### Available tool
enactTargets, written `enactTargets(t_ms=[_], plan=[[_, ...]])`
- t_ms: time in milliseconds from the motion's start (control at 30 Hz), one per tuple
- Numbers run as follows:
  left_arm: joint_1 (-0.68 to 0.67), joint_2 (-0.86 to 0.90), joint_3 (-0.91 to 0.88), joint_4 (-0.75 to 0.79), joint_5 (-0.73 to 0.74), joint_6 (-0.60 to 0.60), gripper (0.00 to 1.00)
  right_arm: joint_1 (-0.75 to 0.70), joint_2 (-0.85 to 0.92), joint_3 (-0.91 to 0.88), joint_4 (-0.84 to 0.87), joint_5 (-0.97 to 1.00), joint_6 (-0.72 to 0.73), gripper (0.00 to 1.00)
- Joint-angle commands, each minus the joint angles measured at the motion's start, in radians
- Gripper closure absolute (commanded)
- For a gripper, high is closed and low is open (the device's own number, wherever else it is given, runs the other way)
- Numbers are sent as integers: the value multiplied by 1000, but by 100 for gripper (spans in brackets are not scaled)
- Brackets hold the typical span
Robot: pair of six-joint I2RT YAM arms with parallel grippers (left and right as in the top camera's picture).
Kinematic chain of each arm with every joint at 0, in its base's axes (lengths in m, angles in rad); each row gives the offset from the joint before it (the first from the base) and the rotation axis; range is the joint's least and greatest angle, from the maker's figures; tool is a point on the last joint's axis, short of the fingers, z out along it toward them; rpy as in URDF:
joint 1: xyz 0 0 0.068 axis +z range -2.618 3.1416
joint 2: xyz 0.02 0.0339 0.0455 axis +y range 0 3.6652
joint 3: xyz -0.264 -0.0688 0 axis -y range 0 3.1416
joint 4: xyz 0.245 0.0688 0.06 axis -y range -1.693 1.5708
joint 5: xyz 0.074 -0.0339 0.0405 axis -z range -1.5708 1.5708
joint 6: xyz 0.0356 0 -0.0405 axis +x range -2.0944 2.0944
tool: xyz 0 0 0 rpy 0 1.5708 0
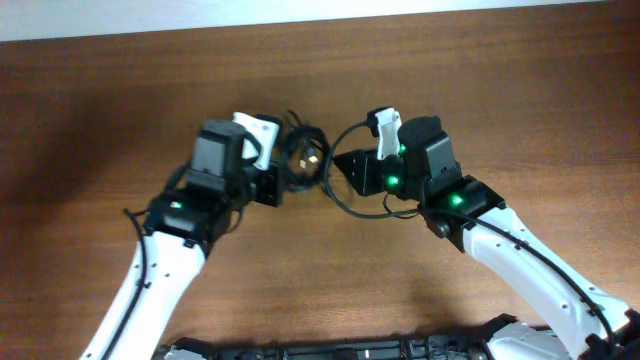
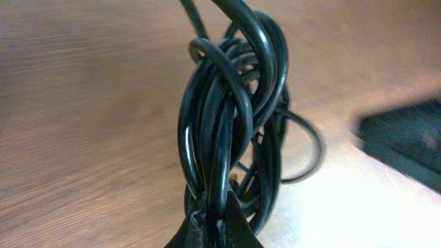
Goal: Untangle cables
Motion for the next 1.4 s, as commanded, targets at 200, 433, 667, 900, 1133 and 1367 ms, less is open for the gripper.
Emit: enactTargets(t_ms=[200,433,667,900,1133,1367], plan=[[87,-19,21,39,176,-98,100,-2,49,6,-132,-34,-518,14],[313,-19,31,33,550,-180,100,-2,184,6,-31,-83,-679,31],[344,-19,31,32,756,-181,100,-2,251,6,185,-84,-678,66],[344,-19,31,-14,374,-171,100,-4,152,10,-80,-124,-526,96],[236,-19,31,-55,311,-108,100,-3,-117,12,-55,-433,-261,96],[79,-19,31,-55,116,-112,100,-3,-113,12,247,-465,135,96]])
